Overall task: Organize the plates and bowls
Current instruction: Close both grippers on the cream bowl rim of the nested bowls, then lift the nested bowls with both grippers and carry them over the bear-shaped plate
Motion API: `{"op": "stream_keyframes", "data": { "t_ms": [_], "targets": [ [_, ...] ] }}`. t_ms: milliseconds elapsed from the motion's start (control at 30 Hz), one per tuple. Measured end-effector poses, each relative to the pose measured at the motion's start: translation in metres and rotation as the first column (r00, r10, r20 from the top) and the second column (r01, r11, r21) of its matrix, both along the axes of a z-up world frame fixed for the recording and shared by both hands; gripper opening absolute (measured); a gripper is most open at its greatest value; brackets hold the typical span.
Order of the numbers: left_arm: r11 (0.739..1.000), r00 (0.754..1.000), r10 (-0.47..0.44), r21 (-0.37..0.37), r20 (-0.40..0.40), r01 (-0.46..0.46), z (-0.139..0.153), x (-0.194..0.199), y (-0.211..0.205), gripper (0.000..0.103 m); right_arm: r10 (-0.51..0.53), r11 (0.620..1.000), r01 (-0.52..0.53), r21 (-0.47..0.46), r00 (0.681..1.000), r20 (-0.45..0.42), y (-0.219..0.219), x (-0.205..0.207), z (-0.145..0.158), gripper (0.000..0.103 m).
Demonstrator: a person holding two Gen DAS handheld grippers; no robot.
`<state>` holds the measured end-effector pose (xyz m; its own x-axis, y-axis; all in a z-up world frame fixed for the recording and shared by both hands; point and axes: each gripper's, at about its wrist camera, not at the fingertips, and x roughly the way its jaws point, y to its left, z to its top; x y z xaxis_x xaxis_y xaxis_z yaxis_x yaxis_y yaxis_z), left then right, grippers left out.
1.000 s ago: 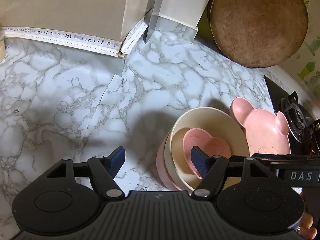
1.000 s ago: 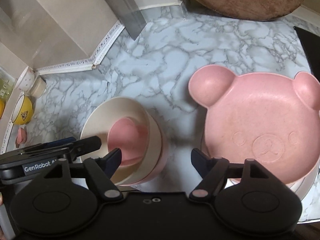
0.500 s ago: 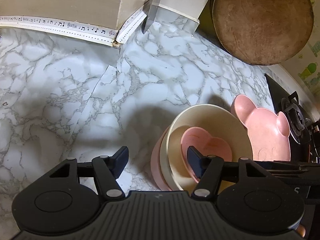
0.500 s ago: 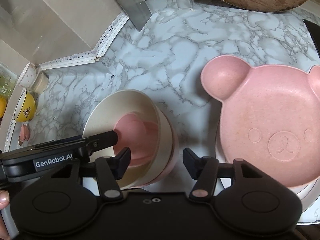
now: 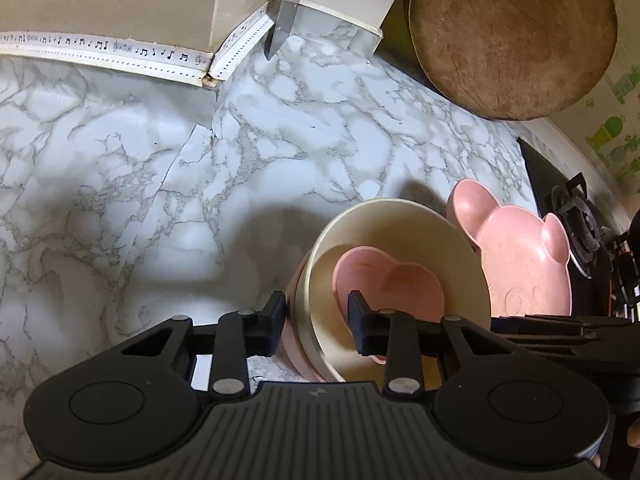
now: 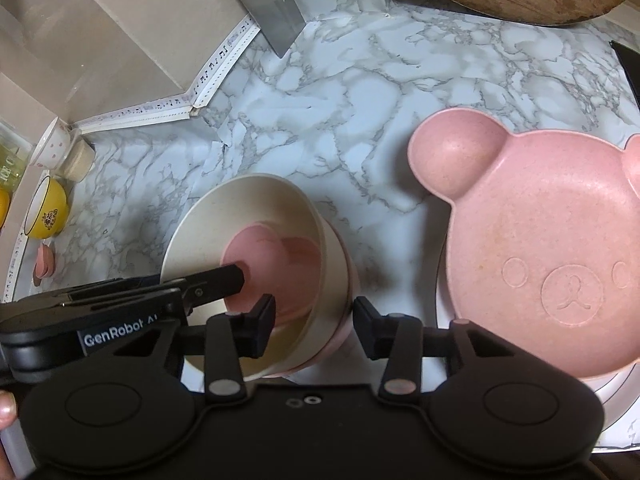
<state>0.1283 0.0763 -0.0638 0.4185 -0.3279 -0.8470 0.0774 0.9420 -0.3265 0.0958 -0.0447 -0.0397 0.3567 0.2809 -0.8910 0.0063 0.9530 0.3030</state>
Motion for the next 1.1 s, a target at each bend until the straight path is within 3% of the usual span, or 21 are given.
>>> {"op": "stream_keyframes", "data": {
  "t_ms": [333, 700, 1100],
  "targets": [
    [1.0, 1.0, 0.003, 0.026, 0.007, -0.003, 0.003, -0.004, -0.002, 0.029, -0.005, 0.999, 0.005, -0.048, 1.0, 0.009, 0.0, -0.002, 0.0, 0.028],
    [0.999, 1.0, 0.012, 0.032, 0.026, -0.013, 0.016, -0.007, -0.005, 0.029, 0.001, 0.998, 0.001, -0.057, 1.0, 0.025, -0.002, -0.007, 0.012, 0.027],
    [0.999, 0.998, -0.013, 0.033, 0.054, 0.011, 0.046, -0.01, -0.019, 0.029, 0.006, 0.996, 0.001, -0.085, 0.997, 0.079, -0.014, -0.009, 0.044, 0.024]
  ]
}}
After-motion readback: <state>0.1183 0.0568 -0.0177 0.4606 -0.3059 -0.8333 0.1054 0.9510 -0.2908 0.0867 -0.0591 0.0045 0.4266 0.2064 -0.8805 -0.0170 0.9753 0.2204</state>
